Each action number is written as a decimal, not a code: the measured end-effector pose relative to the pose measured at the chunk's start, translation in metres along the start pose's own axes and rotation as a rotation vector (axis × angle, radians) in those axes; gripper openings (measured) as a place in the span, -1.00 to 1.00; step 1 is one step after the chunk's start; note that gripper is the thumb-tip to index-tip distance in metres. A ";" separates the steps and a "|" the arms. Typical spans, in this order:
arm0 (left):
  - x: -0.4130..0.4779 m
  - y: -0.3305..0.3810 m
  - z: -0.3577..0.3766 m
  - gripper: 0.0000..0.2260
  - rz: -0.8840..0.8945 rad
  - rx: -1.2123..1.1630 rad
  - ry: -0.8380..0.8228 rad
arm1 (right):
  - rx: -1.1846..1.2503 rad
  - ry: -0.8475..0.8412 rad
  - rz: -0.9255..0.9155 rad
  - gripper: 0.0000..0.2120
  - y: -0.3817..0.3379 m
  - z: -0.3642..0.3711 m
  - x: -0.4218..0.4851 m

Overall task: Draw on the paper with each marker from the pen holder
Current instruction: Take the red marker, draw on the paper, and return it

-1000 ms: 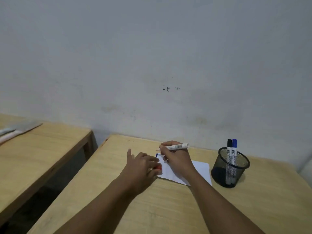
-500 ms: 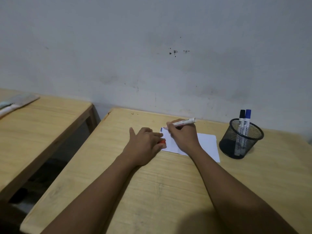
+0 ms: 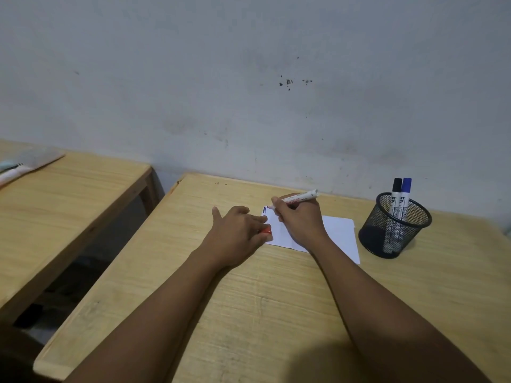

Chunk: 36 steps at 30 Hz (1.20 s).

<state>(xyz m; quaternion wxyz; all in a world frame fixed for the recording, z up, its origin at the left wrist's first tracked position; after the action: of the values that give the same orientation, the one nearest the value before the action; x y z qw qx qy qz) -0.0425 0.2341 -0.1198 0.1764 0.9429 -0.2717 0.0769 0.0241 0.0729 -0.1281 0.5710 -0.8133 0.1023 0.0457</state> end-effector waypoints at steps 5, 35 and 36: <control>-0.001 0.000 -0.001 -0.72 0.010 -0.006 0.009 | -0.017 -0.003 -0.011 -0.74 0.000 0.001 0.001; 0.002 -0.003 0.000 -0.73 -0.022 -0.013 0.023 | 0.419 -0.122 -0.015 -0.84 -0.026 -0.027 -0.012; 0.003 -0.003 -0.001 -0.74 -0.029 -0.021 0.019 | 0.399 -0.120 -0.030 -0.84 -0.031 -0.032 -0.017</control>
<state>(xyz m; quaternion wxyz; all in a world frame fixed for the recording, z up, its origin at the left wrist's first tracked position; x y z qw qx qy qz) -0.0386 0.2351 -0.1192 0.1901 0.9440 -0.2573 0.0804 0.0132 0.0548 -0.0853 0.7264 -0.6813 0.0628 0.0645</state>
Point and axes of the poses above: each hand's wrist, its own x-axis towards the middle knuckle, its own z-axis out of the palm, y = z × x, the point moved 4 cm from there along x, towards the middle knuckle, and after that the axes turned 15 degrees about z, right-handed, at the moved point
